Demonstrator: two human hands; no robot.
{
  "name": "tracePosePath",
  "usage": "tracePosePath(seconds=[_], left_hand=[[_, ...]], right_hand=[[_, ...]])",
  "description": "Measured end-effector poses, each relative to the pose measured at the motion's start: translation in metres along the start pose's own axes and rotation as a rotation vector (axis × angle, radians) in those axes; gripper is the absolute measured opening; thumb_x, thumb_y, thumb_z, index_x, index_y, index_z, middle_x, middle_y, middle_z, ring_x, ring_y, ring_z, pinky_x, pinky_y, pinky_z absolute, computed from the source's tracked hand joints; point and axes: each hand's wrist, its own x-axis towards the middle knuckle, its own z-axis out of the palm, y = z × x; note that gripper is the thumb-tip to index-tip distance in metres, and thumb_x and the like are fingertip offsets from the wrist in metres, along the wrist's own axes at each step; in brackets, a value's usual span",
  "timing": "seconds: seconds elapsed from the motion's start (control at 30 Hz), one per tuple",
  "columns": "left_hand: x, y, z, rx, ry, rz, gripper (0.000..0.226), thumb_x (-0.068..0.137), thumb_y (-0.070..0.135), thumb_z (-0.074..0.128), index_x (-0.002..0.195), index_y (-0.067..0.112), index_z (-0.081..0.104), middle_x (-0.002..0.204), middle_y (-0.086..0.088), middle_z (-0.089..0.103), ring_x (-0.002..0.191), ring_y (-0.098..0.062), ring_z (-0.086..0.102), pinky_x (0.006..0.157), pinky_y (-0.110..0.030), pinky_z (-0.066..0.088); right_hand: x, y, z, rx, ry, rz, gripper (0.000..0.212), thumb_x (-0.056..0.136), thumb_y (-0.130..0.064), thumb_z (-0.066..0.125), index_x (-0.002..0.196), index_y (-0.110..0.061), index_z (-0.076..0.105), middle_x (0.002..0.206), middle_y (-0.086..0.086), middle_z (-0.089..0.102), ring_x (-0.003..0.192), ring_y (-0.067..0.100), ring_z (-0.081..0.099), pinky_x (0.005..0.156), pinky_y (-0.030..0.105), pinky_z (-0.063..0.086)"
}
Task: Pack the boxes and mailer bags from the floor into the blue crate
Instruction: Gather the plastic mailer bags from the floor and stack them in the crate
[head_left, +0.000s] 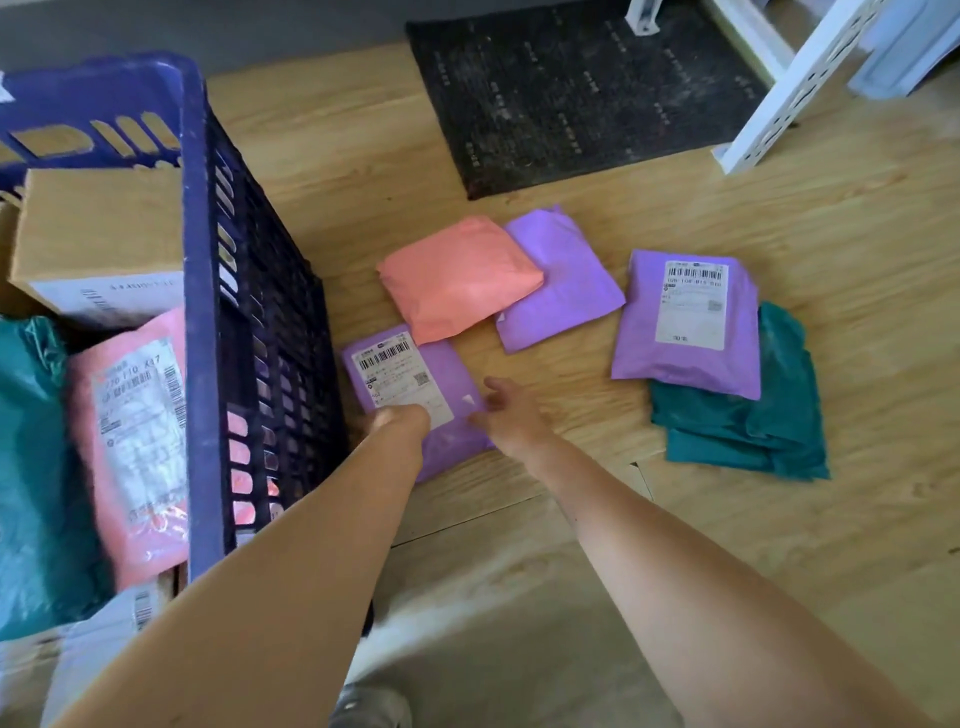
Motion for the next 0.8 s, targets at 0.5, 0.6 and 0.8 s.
tracePosePath(seconds=[0.5,0.6,0.8], left_hand=[[-0.056,0.005,-0.022,0.014,-0.085,0.006,0.037,0.095,0.005,0.044,0.131,0.001,0.045,0.133,-0.014,0.053,0.119,-0.029,0.051,0.091,-0.035,0.041],[-0.086,0.011,-0.046,0.087,-0.180,0.066,0.012,0.095,-0.001,0.042,0.101,-0.007,0.051,0.137,-0.018,0.047,0.118,-0.031,0.049,0.099,-0.036,0.039],[-0.145,0.006,-0.085,0.109,-0.264,0.164,0.023,0.092,-0.006,0.045,0.114,-0.002,0.050,0.096,-0.018,0.051,0.108,-0.044,0.055,0.088,-0.051,0.051]], right_hand=[[-0.034,-0.005,-0.030,0.027,-0.125,0.035,0.035,0.083,0.000,0.067,0.118,0.002,0.063,0.113,0.017,0.067,0.088,0.019,0.060,0.052,0.007,0.046],[-0.052,-0.010,-0.044,0.013,-0.115,0.057,0.031,0.081,-0.008,0.070,0.111,-0.003,0.068,0.099,0.011,0.069,0.080,0.017,0.062,0.061,0.017,0.049],[-0.106,-0.039,-0.071,0.054,-0.141,0.047,0.020,0.081,-0.010,0.072,0.100,-0.009,0.072,0.090,0.002,0.074,0.079,0.016,0.067,0.073,0.026,0.054]])
